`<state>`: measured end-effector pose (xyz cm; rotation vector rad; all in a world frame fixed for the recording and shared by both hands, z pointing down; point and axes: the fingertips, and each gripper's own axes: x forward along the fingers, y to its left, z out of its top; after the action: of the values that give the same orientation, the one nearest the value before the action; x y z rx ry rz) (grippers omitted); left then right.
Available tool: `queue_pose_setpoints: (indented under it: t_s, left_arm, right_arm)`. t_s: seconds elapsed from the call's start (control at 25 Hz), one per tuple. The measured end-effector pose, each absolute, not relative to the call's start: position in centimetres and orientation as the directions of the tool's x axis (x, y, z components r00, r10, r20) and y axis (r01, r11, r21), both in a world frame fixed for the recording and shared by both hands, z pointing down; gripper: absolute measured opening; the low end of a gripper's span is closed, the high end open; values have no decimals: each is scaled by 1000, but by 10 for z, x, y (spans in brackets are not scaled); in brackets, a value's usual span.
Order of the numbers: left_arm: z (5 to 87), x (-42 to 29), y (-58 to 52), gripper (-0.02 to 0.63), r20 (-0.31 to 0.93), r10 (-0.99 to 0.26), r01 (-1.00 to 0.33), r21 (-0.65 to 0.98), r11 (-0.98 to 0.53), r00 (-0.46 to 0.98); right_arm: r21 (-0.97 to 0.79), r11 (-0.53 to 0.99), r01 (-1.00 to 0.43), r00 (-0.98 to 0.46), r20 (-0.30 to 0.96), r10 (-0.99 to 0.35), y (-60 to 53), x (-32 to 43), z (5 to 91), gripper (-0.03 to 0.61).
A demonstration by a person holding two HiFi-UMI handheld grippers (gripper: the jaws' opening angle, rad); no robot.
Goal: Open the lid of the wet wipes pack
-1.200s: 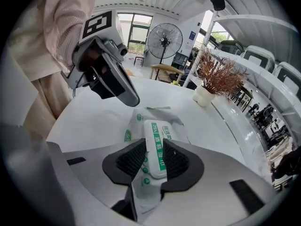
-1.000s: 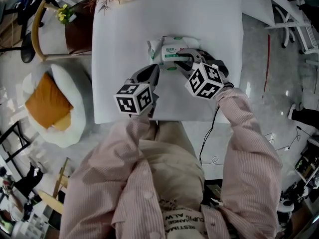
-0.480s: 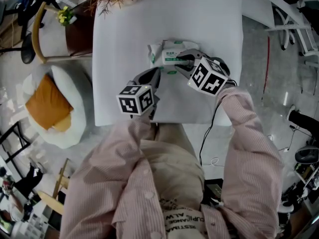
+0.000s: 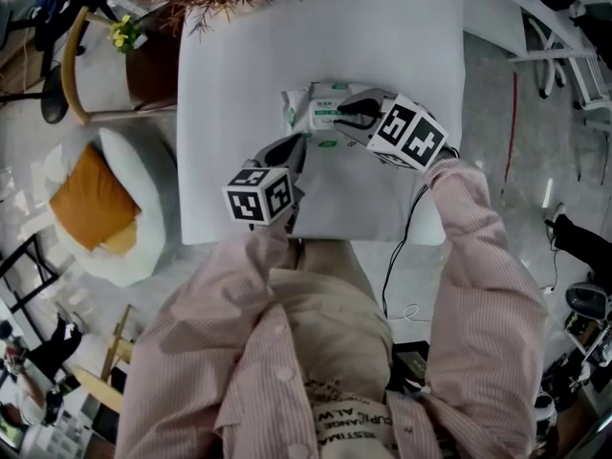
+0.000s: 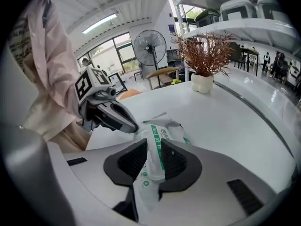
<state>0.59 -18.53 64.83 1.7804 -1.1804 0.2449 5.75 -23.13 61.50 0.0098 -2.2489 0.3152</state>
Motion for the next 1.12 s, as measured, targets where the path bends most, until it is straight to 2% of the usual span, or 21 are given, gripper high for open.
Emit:
queue_pose_setpoints:
  t_s: [0.6,1.12]
  left_arm:
    - [649,6,-185,-3,618,-610,-810,583,-70,497]
    - [651,6,-186,-3,619,-606,-807,588,-65,500]
  right_arm:
    - [-138,977,-162,-706,708,-16,-268,48,599,48]
    - [-49,974,-219,-689,715,-119,-304,42,612,46]
